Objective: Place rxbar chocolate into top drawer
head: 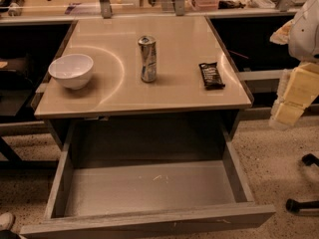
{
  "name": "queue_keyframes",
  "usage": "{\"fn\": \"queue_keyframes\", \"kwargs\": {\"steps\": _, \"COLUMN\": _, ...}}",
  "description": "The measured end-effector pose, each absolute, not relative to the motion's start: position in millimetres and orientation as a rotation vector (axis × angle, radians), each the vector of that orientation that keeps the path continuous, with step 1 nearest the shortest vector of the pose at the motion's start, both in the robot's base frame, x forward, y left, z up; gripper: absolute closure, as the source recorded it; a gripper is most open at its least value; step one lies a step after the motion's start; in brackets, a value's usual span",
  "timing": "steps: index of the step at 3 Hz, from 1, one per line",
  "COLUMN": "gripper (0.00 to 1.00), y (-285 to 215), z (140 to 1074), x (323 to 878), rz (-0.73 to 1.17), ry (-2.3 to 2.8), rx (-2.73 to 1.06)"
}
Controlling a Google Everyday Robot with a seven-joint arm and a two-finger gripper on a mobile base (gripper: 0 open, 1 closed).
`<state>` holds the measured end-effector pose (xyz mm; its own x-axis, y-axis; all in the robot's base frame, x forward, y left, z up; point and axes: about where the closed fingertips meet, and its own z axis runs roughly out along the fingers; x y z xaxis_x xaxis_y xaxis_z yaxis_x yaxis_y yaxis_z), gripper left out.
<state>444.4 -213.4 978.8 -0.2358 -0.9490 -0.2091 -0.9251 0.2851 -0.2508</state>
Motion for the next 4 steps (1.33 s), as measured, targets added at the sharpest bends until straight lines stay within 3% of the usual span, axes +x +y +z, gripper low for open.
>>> {"fn": "queue_keyframes", "kwargs": {"steps": 2, "gripper": 0.0, "y": -185.5, "z": 958.5, "x": 482.9, "rz": -0.033, "ry": 2.267, "rx": -1.773}}
{"fn": "queue_keyframes", "kwargs": {"steps": 4, "gripper": 0.0, "y": -189.5, "z": 950.7, "x": 497.8, "rz": 0.031, "ry": 2.322, "rx": -1.648}}
